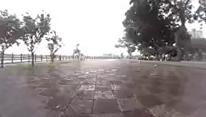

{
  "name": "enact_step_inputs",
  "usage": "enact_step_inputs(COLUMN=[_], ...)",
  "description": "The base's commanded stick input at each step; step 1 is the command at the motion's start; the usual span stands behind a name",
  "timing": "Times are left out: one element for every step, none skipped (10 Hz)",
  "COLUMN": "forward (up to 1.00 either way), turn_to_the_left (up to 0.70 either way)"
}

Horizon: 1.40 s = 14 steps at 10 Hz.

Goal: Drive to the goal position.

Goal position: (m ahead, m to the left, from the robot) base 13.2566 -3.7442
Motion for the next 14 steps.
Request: enact_step_inputs(forward=[0.7,0.7,0.7,0.7,0.7,0.7,0.7,0.7,0.7,0.7,0.7,0.7,0.7,0.7], turn_to_the_left=[0.0,0.0,0.0,0.0,0.0,0.0,0.0,0.0,0.0,0.0,0.0,0.0,0.0,0.0])
